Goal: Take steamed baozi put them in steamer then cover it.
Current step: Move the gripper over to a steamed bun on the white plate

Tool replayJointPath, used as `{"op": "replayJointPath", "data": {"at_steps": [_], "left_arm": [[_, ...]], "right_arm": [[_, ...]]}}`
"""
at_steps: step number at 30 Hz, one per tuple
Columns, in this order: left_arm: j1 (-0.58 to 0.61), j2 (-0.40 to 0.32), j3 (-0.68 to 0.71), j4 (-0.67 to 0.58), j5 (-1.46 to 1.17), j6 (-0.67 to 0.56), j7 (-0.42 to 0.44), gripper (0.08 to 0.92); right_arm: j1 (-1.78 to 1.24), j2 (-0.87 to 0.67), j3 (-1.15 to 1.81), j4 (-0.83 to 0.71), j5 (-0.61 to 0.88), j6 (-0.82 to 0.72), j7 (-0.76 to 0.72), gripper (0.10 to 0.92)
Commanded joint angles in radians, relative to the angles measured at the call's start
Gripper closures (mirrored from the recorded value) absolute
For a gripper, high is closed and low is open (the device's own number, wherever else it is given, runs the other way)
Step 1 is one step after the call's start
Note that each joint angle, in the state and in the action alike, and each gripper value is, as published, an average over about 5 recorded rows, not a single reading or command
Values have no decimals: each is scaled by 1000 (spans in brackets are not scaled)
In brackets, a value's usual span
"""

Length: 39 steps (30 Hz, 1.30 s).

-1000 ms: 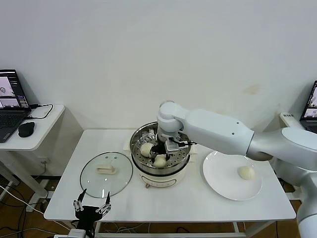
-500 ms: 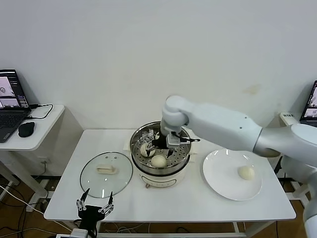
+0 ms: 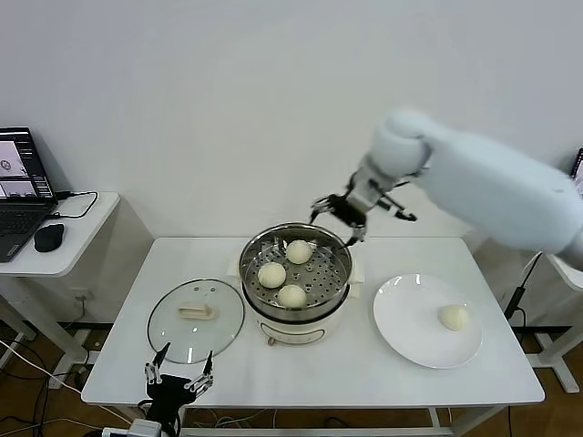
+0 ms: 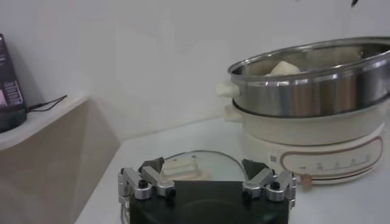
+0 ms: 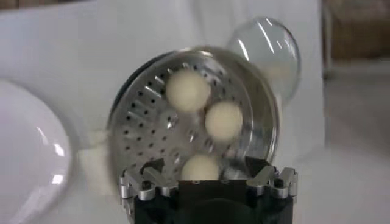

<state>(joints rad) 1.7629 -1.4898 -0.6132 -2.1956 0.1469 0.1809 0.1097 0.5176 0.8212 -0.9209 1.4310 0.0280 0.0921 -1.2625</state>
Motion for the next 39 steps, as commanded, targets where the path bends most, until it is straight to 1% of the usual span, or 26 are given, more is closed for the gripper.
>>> {"op": "replayJointPath", "data": {"at_steps": [1,4,9,13,17,21,25,32,39], "left_arm": [[21,15,5,-26,-13,4,4,177],[20,20,7,-36,-32,16,15,177],[13,24,10,-31,-40,28,31,177],[17,31,17,-12,-38,29,33,177],[21,34,16,4,-36,29,33,177],[22,34,10,14,-34,29,34,177],[20,31,8,26,-30,30,35,177],[17,27,9,52,-23,29,36,177],[13,26,5,73,-23,29,36,177]], "right_arm": [[-75,-289,85,47,95,-455,-53,203],[-196,-345,170,40,23,-497,-59,203],[-415,-385,327,16,-99,-478,-64,202],[-568,-376,414,-27,-181,-453,-59,203],[-668,-335,486,-102,-245,-426,-48,202],[-718,-272,527,-193,-290,-359,-27,203],[-749,-221,545,-251,-320,-314,-8,203],[-755,-128,553,-384,-364,-222,38,203],[-749,-76,543,-442,-419,-192,48,202]]}}
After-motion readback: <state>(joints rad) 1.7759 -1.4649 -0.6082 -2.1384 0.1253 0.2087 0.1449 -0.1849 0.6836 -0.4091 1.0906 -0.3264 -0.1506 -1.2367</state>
